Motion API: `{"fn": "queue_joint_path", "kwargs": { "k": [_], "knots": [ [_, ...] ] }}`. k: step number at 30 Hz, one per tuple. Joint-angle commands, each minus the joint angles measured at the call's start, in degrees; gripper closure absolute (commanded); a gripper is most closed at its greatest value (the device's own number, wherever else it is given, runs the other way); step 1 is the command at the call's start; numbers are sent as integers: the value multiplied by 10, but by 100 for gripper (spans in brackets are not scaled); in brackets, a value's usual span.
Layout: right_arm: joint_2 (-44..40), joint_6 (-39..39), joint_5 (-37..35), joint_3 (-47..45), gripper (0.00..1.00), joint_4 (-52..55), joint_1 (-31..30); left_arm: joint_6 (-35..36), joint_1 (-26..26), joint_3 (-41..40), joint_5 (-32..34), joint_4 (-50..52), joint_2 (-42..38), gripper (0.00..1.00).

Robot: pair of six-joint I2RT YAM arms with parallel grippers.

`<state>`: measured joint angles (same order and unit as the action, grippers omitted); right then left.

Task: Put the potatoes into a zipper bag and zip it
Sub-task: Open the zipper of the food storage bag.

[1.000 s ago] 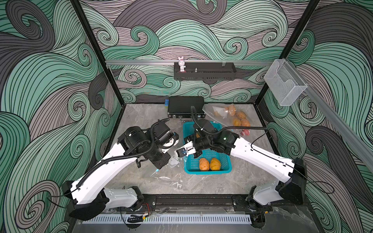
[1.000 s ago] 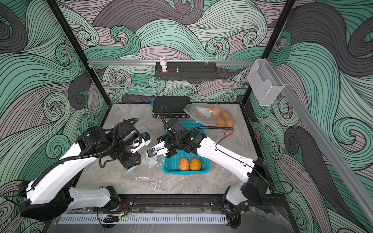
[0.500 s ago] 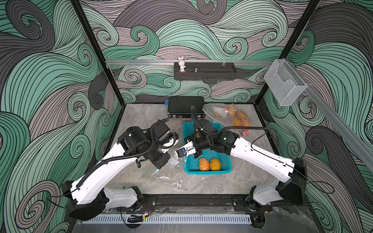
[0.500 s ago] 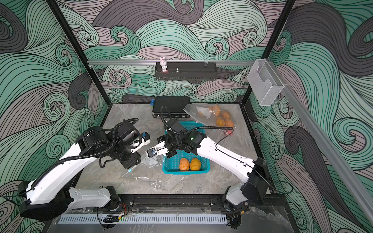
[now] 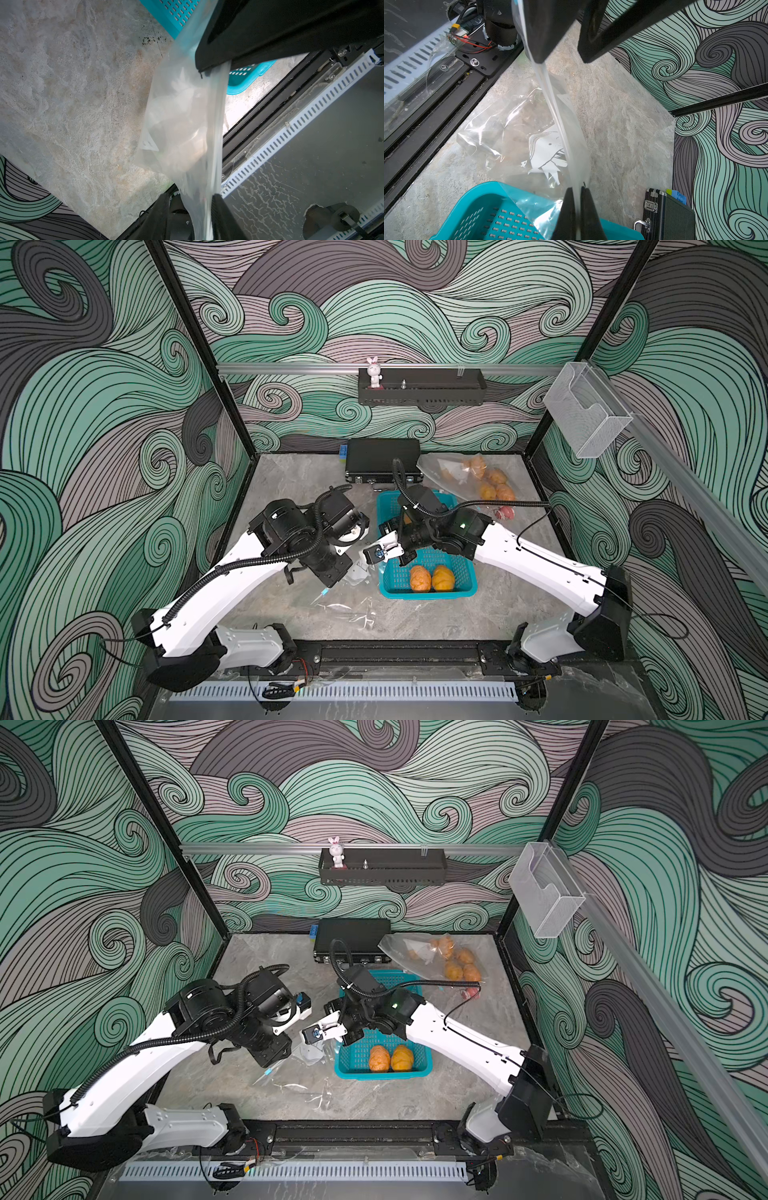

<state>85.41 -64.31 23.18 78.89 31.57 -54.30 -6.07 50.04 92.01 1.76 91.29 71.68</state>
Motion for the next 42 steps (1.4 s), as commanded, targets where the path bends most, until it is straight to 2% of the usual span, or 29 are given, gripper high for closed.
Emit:
{"fn": "queue_joint_path", "kwargs": {
  "k": [1, 16, 28, 37, 42],
  "knots": [
    [-18, 1, 16, 4, 100, 10, 3, -8, 3, -4, 16, 5, 5, 64],
    [-7, 15, 23, 11, 100, 10, 3, -5, 3, -13, 26, -1, 23, 58],
    [9, 53, 31, 19, 100, -7, 3, -4, 3, -16, -1, -15, 21, 57],
    [-3, 77, 45, 1, 100, -36, 4, -29, 3, -18, 39, -40, -19, 53],
    [0, 100, 43, 5, 100, -44, 3, -33, 3, -17, 29, -42, -30, 53]
  ]
}}
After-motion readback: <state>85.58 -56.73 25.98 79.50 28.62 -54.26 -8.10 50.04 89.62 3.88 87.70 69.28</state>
